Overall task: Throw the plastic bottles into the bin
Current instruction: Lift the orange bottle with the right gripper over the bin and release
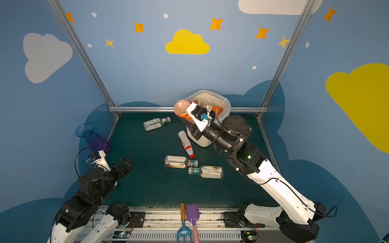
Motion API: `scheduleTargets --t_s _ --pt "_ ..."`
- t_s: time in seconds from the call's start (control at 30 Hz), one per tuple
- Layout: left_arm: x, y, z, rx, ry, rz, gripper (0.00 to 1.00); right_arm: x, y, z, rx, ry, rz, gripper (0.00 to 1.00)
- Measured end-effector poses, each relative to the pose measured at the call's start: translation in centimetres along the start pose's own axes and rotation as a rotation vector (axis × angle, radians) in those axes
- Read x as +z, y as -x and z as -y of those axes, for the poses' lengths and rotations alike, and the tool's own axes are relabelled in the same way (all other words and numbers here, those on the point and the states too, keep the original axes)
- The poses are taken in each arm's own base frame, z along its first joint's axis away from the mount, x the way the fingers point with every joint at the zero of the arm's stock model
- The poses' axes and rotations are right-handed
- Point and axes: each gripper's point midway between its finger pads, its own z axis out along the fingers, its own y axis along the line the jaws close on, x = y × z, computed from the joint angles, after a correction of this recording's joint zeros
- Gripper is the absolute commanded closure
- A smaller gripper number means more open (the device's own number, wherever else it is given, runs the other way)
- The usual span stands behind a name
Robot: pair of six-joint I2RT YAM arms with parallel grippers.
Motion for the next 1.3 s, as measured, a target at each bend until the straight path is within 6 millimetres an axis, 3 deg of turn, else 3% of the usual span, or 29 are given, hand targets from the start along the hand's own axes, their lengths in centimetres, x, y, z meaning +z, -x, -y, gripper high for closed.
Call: scheduleTargets --t_s 0.1,0.17,0.2,0.27,0.3,0.4,0.5,0.57,0.63,0.7,0.77,0.9,0.97,1.03,1.1,1.17,1.3 --pt "0.7 0.1 0.7 0.008 -0.001 -0.013 0.0 2.7 -0.7 6.0 -0.006 -0.122 0.031 0.65" --pt "1.0 0.3 1.0 0.018 0.0 -0.016 0.0 5.2 -2.4 9.5 0.021 -0.166 0.03 0.58" --pt "1.2 0.4 1.1 0.021 0.0 -0.016 0.0 6.9 -4.2 11.4 0.049 -0.181 0.016 0.49" --pt "1.4 0.5 1.3 0.028 0.002 -0.016 0.0 10.2 -8.4 15.0 0.133 -0.199 -0.017 0.21" --pt "1.5 0.5 1.3 0.031 0.006 -0.016 0.0 11.8 -11.1 16.9 0.181 -0.209 -0.042 0.14" --pt "1.6 0.9 1.4 0.043 0.013 -0.012 0.0 14.7 -19.1 20.4 0.33 -0.219 -0.127 0.12" --pt "1.4 1.6 1.6 0.048 0.015 0.004 0.0 14.1 -26.5 21.5 0.498 -0.24 -0.238 0.12" --pt "1.2 1.8 1.7 0.048 0.014 0.011 0.0 13.0 -28.8 21.6 0.579 -0.253 -0.278 0.12" --pt "1.2 1.8 1.7 0.048 0.014 0.01 0.0 11.7 -28.8 21.5 0.629 -0.263 -0.287 0.12" --pt "1.3 1.7 1.7 0.047 0.01 0.009 0.0 10.1 -26.8 21.1 0.65 -0.267 -0.275 0.12" --pt "1.3 1.6 1.9 0.043 0.002 0.005 0.0 8.6 -22.8 20.9 0.634 -0.267 -0.223 0.12" --pt "1.8 0.9 2.2 0.045 -0.012 -0.026 0.0 4.7 -12.8 20.2 0.557 -0.268 -0.071 0.12" --pt "2.4 0.3 2.4 0.059 -0.004 -0.062 0.0 2.5 -8.8 19.6 0.527 -0.273 -0.018 0.13" --pt "3.1 -0.2 2.6 0.081 0.012 -0.107 0.0 0.4 -6.2 18.8 0.509 -0.284 0.003 0.14" --pt "3.9 -0.4 3.0 0.104 0.028 -0.159 0.0 -1.6 -5.5 17.8 0.513 -0.299 -0.017 0.15" --pt "4.9 -0.3 3.7 0.111 0.031 -0.2 0.0 -3.4 -6.6 16.5 0.535 -0.314 -0.072 0.16" --pt "7.3 -0.5 4.6 0.097 0.027 -0.289 0.0 -6.5 -11.9 13.1 0.61 -0.332 -0.24 0.19"
